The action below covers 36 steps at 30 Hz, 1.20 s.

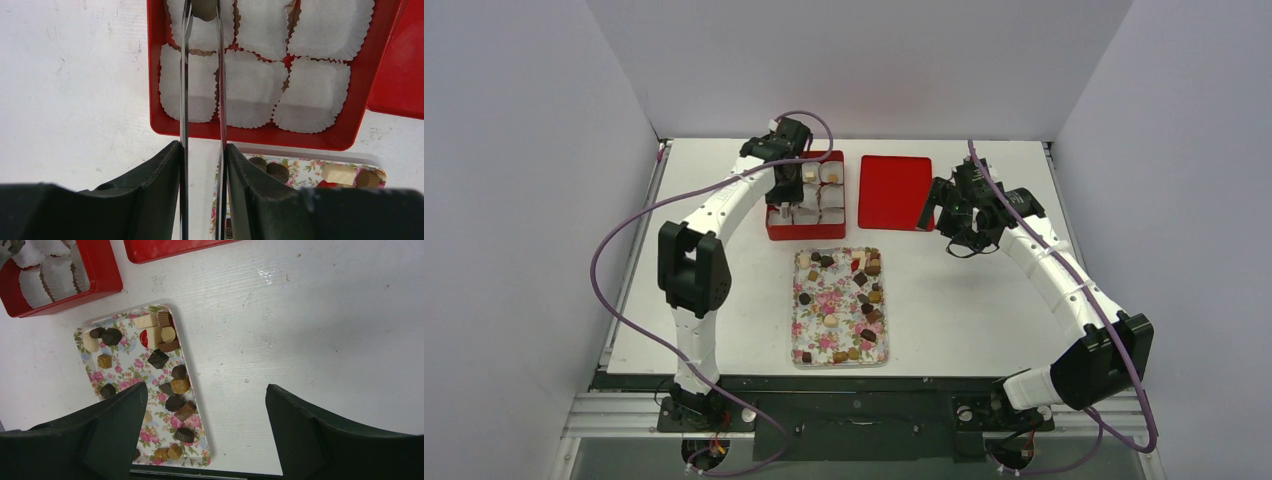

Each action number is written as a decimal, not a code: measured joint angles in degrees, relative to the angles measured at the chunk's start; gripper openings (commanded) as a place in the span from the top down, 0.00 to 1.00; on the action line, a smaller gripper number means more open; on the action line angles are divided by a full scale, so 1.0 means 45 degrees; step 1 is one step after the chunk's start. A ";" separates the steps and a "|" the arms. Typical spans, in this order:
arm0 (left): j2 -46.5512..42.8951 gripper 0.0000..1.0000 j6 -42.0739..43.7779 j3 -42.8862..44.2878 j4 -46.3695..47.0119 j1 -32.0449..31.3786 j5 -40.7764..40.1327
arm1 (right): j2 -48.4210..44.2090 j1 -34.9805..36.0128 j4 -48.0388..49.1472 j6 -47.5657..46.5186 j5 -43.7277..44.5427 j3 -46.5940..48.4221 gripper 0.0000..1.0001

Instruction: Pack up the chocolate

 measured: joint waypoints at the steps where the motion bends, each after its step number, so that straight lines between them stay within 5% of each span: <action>1: 0.0019 0.65 0.0010 0.0000 0.0000 0.0000 -0.0015 | 0.0000 0.0000 0.0000 -0.0005 0.0000 0.0000 0.17; 23: -0.0214 0.61 0.0277 0.1564 -0.0646 -0.0121 -0.0015 | 0.0000 0.0000 0.0015 -0.0005 -0.0005 0.0185 0.17; 36: -0.4886 0.60 -0.0539 -0.1617 -0.1273 -0.2084 0.0379 | 0.0000 0.0000 0.0010 -0.0005 0.0000 0.0185 0.17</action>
